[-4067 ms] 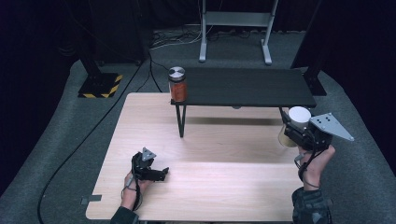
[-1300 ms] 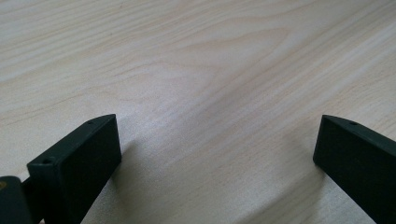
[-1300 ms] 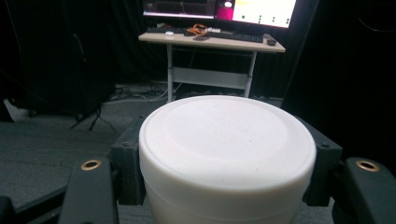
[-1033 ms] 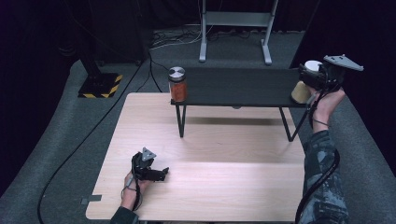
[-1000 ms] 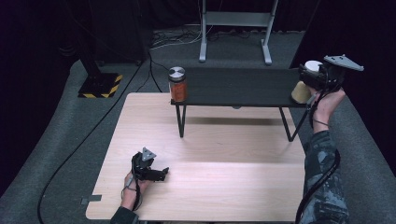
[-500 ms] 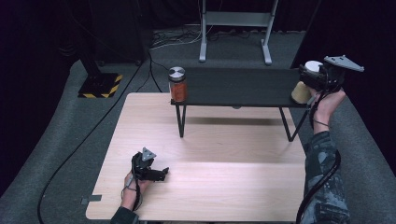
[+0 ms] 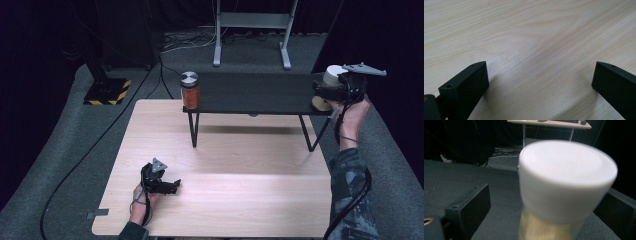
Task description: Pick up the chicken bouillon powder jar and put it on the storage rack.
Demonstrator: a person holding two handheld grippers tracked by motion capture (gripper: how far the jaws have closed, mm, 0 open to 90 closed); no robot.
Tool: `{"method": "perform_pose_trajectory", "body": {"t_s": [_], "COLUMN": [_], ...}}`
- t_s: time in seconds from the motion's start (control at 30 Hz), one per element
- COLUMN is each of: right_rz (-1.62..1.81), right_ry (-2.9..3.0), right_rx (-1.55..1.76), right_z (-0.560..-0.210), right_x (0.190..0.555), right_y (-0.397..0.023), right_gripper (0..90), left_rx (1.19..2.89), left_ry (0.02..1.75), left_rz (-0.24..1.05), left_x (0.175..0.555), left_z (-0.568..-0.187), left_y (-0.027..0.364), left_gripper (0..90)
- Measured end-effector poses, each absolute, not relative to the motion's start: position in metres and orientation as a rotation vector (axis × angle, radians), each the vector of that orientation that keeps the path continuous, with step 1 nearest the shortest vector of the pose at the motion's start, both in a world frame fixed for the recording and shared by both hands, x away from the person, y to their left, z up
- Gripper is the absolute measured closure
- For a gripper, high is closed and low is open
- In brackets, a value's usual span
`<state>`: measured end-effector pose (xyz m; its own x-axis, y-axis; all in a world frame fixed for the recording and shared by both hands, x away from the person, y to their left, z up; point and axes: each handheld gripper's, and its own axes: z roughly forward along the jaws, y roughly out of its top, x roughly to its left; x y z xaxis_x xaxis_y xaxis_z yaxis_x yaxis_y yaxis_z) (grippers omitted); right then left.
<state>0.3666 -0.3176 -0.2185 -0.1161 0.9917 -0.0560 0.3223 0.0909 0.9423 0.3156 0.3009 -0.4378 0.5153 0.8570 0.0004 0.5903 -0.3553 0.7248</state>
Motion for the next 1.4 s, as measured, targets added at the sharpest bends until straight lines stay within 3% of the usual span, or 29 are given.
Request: {"method": "perform_pose_trajectory", "body": {"t_s": [0.4,0.83,1.4], "right_rz": [1.01,1.024,0.975], "right_ry": [1.699,1.852,2.097], "right_rx": [1.239,1.152,1.271], "right_z": [-0.248,-0.316,-0.413], "right_x": [0.307,0.249,0.24], "right_y": [-0.304,-0.285,-0.263], "right_gripper": [0.0,0.0,0.0], "left_rx": [2.077,2.076,2.076], "left_ry": [1.18,1.182,1.182], "left_rz": [0.509,0.511,0.51], "left_x": [0.315,0.315,0.315], "left_z": [-0.438,-0.438,-0.438], "left_y": [0.3,0.3,0.3], "left_gripper": [0.3,0.3,0.2]}}
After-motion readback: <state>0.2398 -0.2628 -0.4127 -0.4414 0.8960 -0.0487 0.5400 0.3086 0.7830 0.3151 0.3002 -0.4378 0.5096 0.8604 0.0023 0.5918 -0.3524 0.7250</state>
